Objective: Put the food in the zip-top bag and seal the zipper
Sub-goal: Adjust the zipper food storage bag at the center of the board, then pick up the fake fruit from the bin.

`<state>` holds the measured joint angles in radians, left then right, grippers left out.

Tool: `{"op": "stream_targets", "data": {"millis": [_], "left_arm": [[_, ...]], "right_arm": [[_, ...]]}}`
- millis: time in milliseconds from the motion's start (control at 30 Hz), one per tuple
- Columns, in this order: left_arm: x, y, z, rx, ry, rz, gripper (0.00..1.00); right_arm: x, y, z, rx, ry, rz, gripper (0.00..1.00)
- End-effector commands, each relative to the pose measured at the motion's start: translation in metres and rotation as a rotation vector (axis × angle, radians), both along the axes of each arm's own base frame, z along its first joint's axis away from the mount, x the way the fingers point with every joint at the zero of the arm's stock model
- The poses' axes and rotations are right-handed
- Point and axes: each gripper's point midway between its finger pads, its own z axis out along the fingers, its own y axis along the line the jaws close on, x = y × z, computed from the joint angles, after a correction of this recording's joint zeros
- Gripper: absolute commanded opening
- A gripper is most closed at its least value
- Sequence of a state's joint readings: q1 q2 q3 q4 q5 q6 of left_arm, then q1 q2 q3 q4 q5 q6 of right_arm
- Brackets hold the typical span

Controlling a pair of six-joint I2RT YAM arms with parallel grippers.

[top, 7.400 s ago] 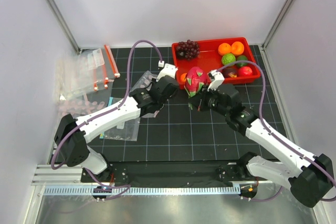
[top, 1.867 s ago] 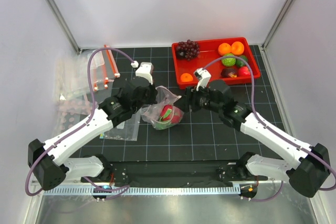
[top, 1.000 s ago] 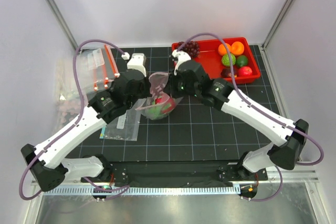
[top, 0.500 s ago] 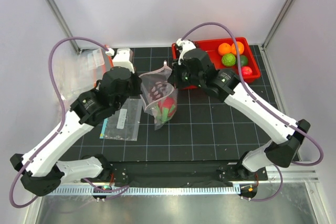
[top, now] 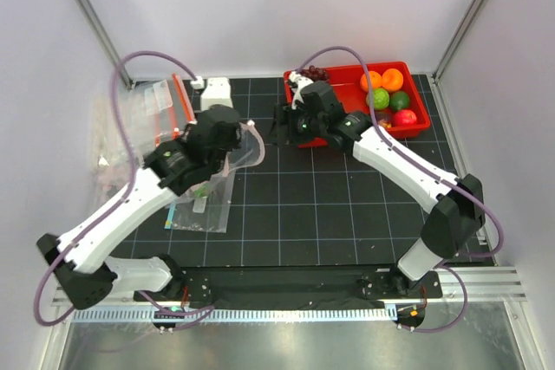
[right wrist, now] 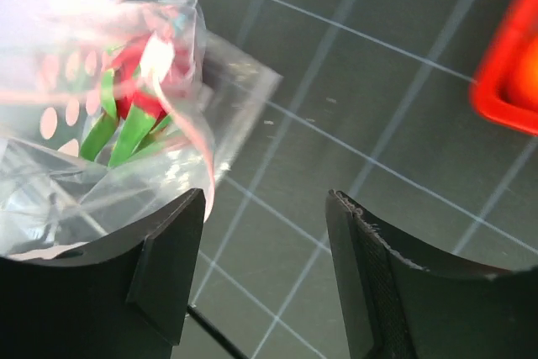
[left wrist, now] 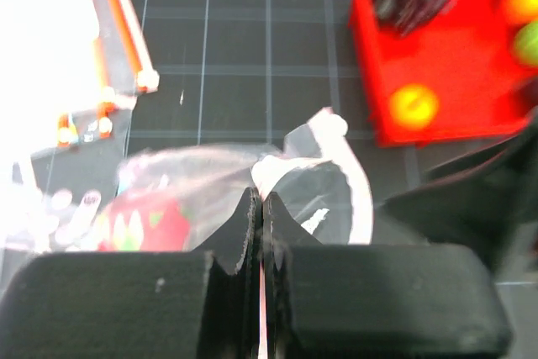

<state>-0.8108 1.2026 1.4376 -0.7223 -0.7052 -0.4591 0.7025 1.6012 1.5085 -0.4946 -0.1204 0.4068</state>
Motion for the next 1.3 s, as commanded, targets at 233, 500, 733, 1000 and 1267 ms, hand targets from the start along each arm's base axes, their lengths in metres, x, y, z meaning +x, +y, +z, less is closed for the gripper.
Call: {"op": "stream_targets", "data": {"millis": [233,500,733,1000,1267], "left_arm": [[0.043,-0.036,-0.061,0.052,0.044,-0.019,0.00],[0.038,-0.043,-0.069,0.019,0.048,-0.069,0.00],[0.026,-0.050,-0.062,-0.092,0.023,-0.128,0.00],[0.023,-0.043,-0.055,-0.101,-0.001,-0.111,0.00],[0.022,-0.045,-0.054,-0.110,0.001,-0.124,0.00]], "right_arm": [[0.056,-0.083,0.008,0.159,-0.082,-0.243,0.80],[0.127,-0.129,-0.004,0.145,-0.104,-0.541,0.88],[0.200,-0.130,-0.037,0.018,-0.104,-0.649,0.87],[0.261,-0.132,-0.089,-0.108,-0.071,-0.763,0.76],[0.301,-0.131,-0.137,-0.147,-0.065,-0.846,0.84]]}}
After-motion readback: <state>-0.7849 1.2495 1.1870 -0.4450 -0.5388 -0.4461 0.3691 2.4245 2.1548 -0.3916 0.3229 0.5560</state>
